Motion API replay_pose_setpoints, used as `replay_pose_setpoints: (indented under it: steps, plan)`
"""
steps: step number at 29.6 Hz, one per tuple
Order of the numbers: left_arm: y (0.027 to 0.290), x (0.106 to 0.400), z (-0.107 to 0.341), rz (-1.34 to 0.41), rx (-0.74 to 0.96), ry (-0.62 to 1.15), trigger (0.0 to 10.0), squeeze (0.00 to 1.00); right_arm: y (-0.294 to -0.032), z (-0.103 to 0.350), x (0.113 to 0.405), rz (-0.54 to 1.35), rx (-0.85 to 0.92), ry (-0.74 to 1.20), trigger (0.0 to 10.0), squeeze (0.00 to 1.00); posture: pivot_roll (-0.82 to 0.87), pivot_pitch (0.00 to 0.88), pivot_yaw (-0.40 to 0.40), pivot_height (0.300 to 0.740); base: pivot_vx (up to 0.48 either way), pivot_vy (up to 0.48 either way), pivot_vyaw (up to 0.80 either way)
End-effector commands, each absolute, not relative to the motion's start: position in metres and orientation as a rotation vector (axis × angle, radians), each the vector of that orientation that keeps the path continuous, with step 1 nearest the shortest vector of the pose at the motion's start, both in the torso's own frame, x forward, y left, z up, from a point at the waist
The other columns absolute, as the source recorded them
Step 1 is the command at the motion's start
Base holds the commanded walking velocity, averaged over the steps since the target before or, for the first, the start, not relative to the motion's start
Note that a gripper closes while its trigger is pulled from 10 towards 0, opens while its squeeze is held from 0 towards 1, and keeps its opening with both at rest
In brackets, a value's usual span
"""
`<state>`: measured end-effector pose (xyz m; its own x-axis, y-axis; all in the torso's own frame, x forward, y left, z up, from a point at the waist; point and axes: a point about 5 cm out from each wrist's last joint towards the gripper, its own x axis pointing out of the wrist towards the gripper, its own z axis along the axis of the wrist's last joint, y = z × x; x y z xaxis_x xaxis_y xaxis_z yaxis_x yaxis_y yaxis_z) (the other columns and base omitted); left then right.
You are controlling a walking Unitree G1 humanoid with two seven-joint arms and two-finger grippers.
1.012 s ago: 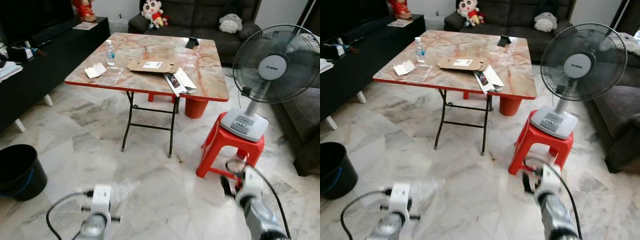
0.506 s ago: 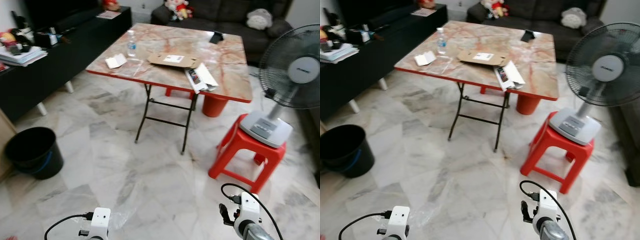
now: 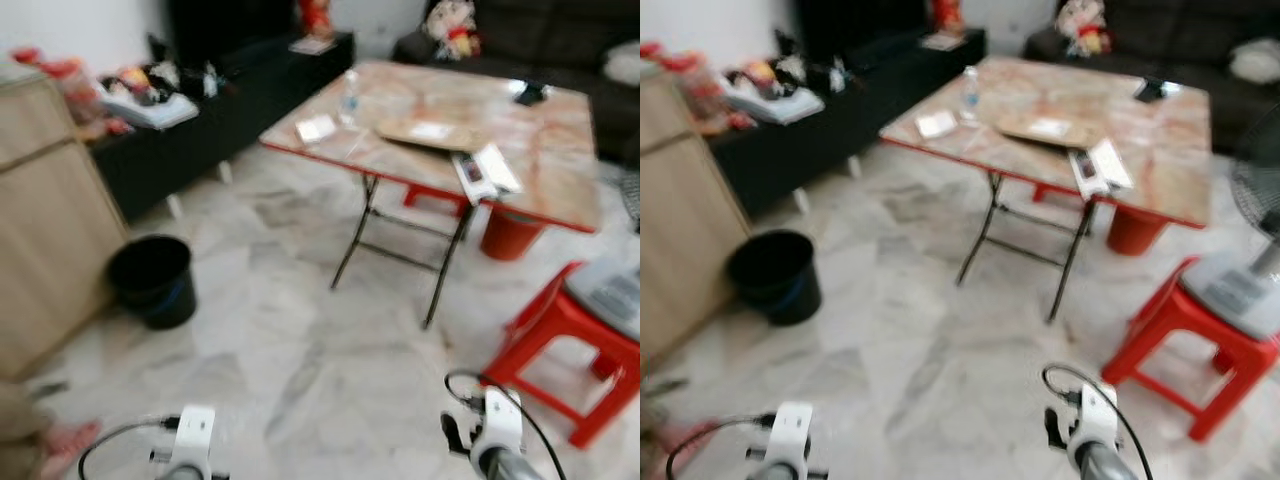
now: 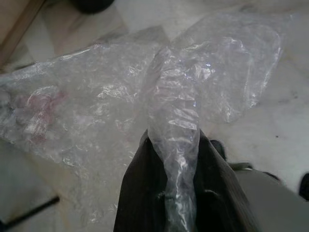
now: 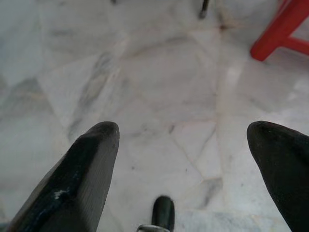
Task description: Picking trash to rubbish bin
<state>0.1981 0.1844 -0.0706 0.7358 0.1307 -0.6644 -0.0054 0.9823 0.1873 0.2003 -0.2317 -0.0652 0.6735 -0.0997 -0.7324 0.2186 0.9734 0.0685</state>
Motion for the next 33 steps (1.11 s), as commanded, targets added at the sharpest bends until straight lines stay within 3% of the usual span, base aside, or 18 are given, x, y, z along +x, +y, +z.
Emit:
replay_pose_setpoints:
  steps: [1,13,21,33]
  plan:
    - [0.190,0.200,-0.068,0.100,0.192,0.720,10.0,0.00,-0.229,-0.063,0.206,-0.167,0.152,0.798,10.0,0.00,0.00,0.000,-0.027,0.740,0.000,0.000,0.45]
    - [0.193,0.204,-0.066,0.118,0.206,0.706,10.0,0.00,-0.225,-0.065,0.204,-0.161,0.154,0.807,10.0,0.00,0.00,0.000,-0.019,0.740,0.000,0.000,0.37]
    - [0.187,0.234,-0.040,0.111,0.242,0.495,10.0,0.00,-0.226,-0.065,0.204,-0.169,0.154,0.807,10.0,0.00,0.00,0.000,-0.023,0.740,0.000,0.000,0.00]
    - [0.182,0.229,-0.046,0.096,0.257,0.522,10.0,0.00,-0.227,-0.064,0.205,-0.173,0.151,0.801,10.0,0.00,0.00,0.006,-0.031,0.740,0.000,0.000,0.17]
